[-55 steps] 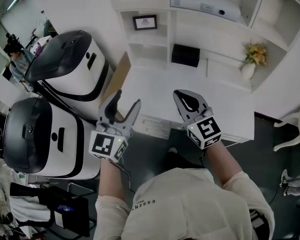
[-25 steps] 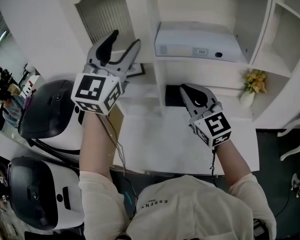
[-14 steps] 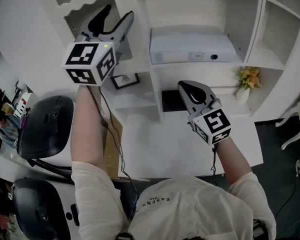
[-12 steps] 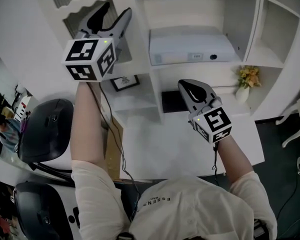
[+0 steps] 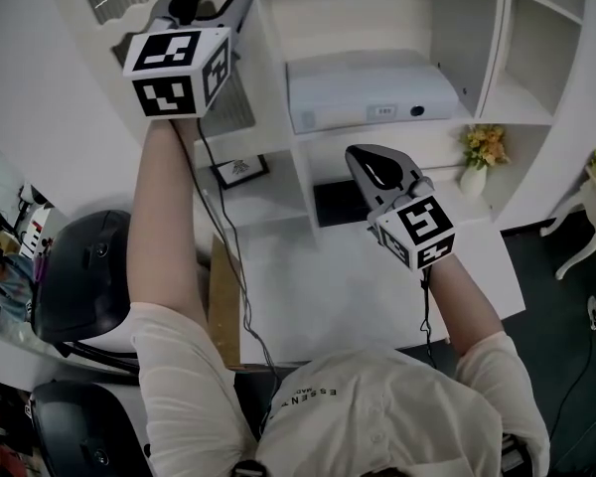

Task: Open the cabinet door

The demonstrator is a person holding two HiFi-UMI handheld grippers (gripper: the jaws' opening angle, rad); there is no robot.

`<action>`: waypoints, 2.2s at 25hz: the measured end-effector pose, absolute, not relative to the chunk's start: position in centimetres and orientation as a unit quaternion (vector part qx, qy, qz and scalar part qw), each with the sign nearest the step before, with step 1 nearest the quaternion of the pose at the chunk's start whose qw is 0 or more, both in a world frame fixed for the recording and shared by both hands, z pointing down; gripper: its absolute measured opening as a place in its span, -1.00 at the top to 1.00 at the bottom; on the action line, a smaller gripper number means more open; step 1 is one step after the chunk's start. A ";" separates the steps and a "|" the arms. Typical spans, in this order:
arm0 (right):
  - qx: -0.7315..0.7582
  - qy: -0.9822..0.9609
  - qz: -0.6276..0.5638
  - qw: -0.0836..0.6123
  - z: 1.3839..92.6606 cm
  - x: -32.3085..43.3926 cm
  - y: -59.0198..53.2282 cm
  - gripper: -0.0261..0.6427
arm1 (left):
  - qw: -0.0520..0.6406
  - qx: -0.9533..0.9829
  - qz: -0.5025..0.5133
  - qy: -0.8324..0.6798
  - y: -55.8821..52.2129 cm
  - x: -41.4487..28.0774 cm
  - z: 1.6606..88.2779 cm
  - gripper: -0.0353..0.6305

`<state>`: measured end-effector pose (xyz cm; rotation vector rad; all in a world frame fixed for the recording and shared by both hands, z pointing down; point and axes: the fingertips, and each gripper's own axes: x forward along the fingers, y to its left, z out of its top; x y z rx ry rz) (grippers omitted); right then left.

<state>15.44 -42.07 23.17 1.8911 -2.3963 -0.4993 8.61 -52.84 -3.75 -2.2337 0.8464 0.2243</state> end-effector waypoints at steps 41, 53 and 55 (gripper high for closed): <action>0.572 -0.802 -0.166 0.029 24.7 10.2 -39.0 0.88 | 0.342 -0.895 0.089 0.272 -45.4 2.7 -3.9 0.67; 0.560 -0.809 -0.178 0.029 24.2 7.7 -38.0 0.88 | 0.320 -0.912 0.098 0.239 -42.3 -1.2 -3.6 0.68; 0.557 -0.810 -0.182 0.021 23.8 7.0 -37.9 0.88 | 0.314 -0.915 0.100 0.232 -41.8 -1.9 -3.6 0.68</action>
